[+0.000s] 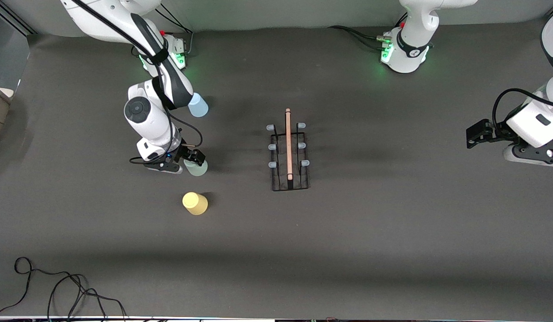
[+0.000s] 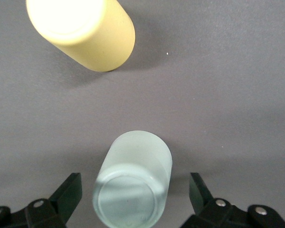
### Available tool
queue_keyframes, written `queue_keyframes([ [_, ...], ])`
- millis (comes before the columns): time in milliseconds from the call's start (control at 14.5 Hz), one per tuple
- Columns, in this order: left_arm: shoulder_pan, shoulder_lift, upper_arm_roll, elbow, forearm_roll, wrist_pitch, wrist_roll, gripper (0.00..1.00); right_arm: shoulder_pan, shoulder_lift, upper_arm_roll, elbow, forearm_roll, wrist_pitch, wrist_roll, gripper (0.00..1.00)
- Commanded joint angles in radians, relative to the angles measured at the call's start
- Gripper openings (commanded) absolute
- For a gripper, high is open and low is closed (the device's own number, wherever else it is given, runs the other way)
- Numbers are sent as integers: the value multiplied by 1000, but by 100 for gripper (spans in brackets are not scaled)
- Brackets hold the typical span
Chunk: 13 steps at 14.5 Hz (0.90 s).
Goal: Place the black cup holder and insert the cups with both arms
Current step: 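Lower the right gripper around the mint green cup and close it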
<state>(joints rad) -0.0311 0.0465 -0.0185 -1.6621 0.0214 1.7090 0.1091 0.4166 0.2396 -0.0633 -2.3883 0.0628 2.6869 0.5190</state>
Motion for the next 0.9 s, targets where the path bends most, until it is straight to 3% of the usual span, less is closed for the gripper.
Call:
queue_keyframes([
  [0, -9, 12, 2, 35, 9, -28, 0, 100, 8, 27, -6, 4, 8, 21, -2, 100],
  [138, -7, 16, 2, 35, 9, -29, 0, 100, 10, 32, -6, 3, 8, 16, -2, 95],
  [207, -7, 18, 2, 35, 9, -29, 0, 100, 10, 30, -4, 4, 8, 13, -2, 72],
  [276, -9, 18, 2, 35, 9, -29, -2, 100, 11, 24, -3, 4, 8, 8, -2, 38],
  [345, -9, 18, 2, 35, 9, -29, 0, 100, 11, 17, -1, 4, 8, 2, 0, 16],
  [414, -9, 18, 2, 35, 9, -29, 0, 100, 13, -3, -1, 4, 8, -10, 1, 4],
  [621, -10, 21, 2, 31, 6, -26, 0, 100, 11, -100, 2, 26, 26, -140, 15, 0],
  [828, -7, 26, 2, 30, 6, -26, 0, 100, 14, -198, 2, 90, 100, -335, 21, 0],
])
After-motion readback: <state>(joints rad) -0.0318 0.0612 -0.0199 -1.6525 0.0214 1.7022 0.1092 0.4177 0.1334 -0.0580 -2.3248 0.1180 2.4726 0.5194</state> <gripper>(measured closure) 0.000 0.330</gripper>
